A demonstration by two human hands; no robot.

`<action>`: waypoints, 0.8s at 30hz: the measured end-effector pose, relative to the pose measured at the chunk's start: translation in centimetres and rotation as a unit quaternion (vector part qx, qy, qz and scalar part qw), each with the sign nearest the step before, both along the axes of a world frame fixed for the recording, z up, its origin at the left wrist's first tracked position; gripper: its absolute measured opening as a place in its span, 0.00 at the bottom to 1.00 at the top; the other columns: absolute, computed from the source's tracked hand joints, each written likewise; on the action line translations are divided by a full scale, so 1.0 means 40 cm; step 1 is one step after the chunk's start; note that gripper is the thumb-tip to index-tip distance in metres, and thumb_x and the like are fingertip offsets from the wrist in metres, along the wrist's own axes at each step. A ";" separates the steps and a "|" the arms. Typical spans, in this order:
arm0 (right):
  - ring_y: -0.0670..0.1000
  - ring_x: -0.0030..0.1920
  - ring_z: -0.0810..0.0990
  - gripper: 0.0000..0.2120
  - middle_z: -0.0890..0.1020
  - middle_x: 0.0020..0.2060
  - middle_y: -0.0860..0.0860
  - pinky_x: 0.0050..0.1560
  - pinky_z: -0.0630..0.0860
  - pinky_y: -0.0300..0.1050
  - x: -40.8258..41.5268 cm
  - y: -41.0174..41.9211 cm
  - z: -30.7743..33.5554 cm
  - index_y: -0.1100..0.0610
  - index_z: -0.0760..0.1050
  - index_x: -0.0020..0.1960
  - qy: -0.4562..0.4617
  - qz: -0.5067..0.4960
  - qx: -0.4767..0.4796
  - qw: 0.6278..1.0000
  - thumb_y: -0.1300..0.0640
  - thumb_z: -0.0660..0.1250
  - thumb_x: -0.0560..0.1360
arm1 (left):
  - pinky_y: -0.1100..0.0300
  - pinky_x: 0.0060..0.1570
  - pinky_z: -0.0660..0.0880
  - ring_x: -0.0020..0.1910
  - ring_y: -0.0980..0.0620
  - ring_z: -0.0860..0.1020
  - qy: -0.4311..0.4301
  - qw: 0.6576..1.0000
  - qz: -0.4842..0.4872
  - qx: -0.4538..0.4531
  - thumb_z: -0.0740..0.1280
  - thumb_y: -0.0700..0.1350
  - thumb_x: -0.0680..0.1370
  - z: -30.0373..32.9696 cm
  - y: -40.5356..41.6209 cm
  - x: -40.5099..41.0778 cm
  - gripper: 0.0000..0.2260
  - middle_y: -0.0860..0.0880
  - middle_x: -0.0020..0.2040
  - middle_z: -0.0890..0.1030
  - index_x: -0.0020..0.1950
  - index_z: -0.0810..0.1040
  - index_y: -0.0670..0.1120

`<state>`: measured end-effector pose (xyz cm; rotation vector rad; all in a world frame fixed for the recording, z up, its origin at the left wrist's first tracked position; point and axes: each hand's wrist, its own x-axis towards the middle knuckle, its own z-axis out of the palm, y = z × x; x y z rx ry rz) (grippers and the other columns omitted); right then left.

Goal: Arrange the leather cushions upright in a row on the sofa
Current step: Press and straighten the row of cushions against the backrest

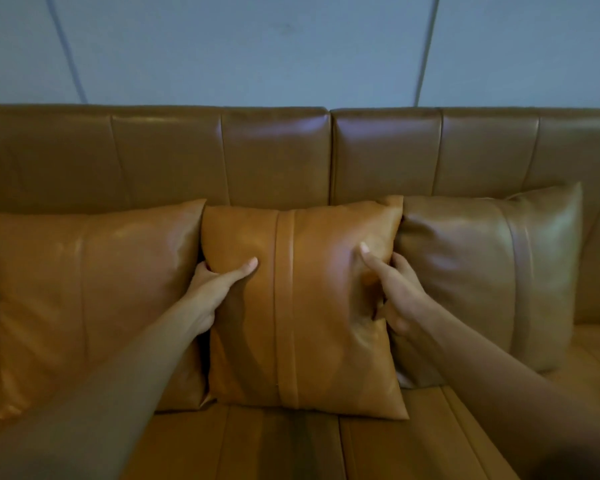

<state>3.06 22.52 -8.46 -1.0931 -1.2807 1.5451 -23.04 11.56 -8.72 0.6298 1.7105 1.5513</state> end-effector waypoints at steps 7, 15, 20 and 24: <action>0.49 0.58 0.81 0.41 0.81 0.62 0.48 0.56 0.80 0.52 -0.059 0.031 -0.006 0.52 0.67 0.75 0.051 -0.021 0.037 0.998 0.42 0.79 0.67 | 0.37 0.68 0.71 0.70 0.42 0.72 0.084 0.991 0.091 0.049 0.84 0.61 0.53 -0.036 -0.001 -0.008 0.62 0.47 0.73 0.72 0.81 0.56 0.51; 0.46 0.52 0.78 0.43 0.77 0.64 0.47 0.45 0.76 0.47 -0.072 0.064 -0.009 0.53 0.63 0.76 -0.010 -0.002 0.027 1.000 0.38 0.77 0.69 | 0.38 0.70 0.69 0.73 0.41 0.70 0.122 0.991 0.058 -0.008 0.80 0.69 0.53 -0.047 0.009 -0.020 0.65 0.47 0.76 0.69 0.82 0.52 0.53; 0.47 0.52 0.79 0.28 0.80 0.54 0.44 0.50 0.74 0.47 -0.045 0.099 0.083 0.52 0.73 0.62 -0.062 -0.007 0.073 0.995 0.34 0.72 0.72 | 0.37 0.71 0.67 0.74 0.40 0.69 0.111 0.993 0.038 -0.007 0.80 0.68 0.53 -0.020 0.008 -0.055 0.65 0.46 0.78 0.67 0.82 0.52 0.51; 0.53 0.61 0.81 0.41 0.81 0.60 0.49 0.60 0.80 0.55 -0.059 0.124 0.115 0.55 0.70 0.70 -0.068 -0.054 0.108 0.990 0.35 0.78 0.66 | 0.38 0.70 0.69 0.72 0.40 0.71 0.118 0.991 0.066 0.012 0.82 0.66 0.51 -0.032 0.013 -0.048 0.66 0.46 0.76 0.70 0.82 0.54 0.50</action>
